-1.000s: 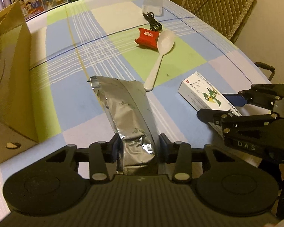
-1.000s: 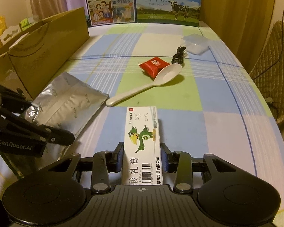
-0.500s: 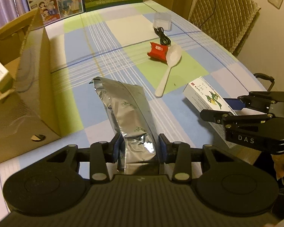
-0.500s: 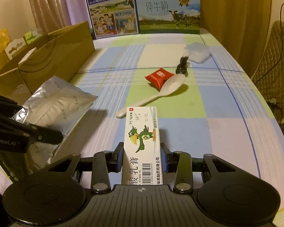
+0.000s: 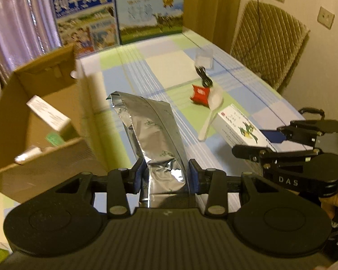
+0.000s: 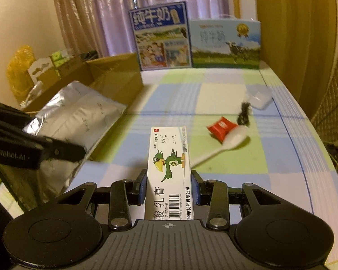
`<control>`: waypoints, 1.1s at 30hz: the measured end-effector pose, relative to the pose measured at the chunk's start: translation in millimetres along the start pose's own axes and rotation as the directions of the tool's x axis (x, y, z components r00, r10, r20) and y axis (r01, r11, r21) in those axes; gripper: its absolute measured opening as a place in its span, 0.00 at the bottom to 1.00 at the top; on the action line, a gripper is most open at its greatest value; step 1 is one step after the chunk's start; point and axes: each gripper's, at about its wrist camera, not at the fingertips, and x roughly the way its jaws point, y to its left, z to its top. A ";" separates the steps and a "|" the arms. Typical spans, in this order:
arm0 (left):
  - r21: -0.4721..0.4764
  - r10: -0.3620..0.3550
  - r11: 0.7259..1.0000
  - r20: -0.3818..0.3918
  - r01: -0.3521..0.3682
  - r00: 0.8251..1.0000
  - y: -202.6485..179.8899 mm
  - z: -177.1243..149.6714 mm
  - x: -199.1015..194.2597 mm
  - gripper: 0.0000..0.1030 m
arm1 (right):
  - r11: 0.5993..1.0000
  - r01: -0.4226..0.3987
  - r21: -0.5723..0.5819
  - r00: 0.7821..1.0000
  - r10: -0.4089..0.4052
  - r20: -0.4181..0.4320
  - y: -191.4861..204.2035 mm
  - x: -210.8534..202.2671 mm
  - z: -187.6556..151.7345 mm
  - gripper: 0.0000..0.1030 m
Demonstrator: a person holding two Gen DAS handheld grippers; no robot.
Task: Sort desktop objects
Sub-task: 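Carry the foil bag with the left gripper while the right carries the ointment box to the cardboard box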
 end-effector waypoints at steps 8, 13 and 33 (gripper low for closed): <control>-0.031 0.088 0.996 0.044 -0.087 0.995 45.4 7.2 -41.9 0.35 | 0.997 -0.059 -0.054 0.998 0.060 0.034 35.9 -1.9 28.2 0.34; -0.063 0.144 0.988 0.046 -0.141 0.988 81.8 8.3 -55.5 0.35 | 0.988 -0.111 -0.108 0.993 0.115 0.030 66.1 10.5 51.2 0.34; -0.173 0.197 0.967 0.055 -0.185 0.979 189.8 23.5 -49.3 0.35 | 0.951 -0.202 -0.234 0.979 0.192 -0.065 156.9 113.0 123.9 0.34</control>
